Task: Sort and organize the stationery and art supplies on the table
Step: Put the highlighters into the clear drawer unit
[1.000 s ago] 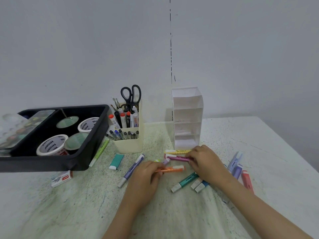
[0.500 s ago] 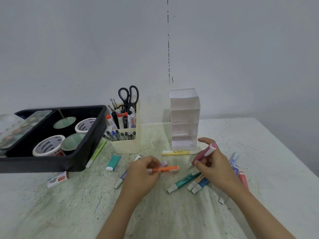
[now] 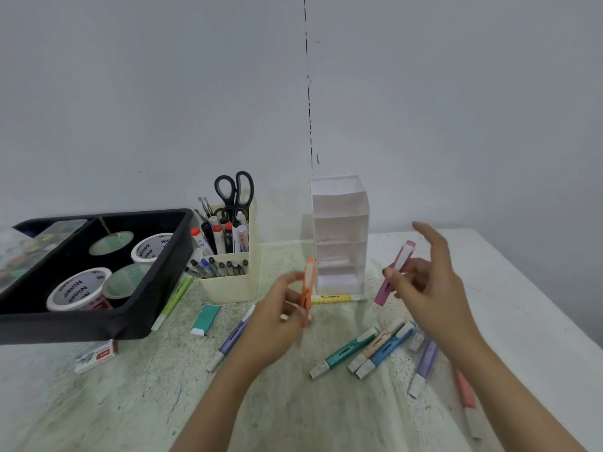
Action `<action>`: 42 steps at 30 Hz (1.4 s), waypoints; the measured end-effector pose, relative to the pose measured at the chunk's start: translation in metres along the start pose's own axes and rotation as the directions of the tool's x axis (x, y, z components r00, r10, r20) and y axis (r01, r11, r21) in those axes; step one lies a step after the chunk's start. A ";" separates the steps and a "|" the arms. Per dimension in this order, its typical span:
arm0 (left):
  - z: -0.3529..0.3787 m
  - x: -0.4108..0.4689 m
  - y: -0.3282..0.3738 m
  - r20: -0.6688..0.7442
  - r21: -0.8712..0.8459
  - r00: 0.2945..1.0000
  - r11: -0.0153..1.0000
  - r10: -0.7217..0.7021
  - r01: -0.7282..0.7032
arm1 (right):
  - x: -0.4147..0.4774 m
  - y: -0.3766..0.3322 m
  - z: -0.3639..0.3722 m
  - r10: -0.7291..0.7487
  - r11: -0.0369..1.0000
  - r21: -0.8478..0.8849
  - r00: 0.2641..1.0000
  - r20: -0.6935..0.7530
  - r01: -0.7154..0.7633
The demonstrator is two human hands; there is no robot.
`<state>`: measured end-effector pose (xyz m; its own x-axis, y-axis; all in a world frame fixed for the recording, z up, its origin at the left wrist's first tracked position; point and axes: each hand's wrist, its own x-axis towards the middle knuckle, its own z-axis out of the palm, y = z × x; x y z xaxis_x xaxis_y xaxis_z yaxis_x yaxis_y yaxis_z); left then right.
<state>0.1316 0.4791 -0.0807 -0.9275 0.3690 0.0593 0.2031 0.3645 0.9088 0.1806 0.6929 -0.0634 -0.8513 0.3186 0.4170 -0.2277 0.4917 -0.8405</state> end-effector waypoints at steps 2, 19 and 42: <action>-0.005 0.004 0.014 -0.030 -0.108 0.997 0.992 0.065 -0.068 | 0.012 -0.015 -0.004 -0.089 0.996 0.001 0.996 -0.010 0.089; -0.028 0.064 0.092 -0.330 -0.129 0.853 0.875 0.405 -0.466 | 0.089 -0.023 0.008 -0.707 0.614 -0.340 0.688 0.164 0.712; -0.022 0.094 0.073 -0.259 0.090 0.799 0.838 0.542 -0.539 | 0.102 -0.005 0.012 -0.567 0.690 -0.407 0.797 0.209 0.598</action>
<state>0.0520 0.5220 0.0003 -0.7126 0.2711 0.6471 0.6982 0.1832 0.6921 0.0897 0.7133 -0.0206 -0.6482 -0.1945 0.7363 -0.4738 0.8599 -0.1900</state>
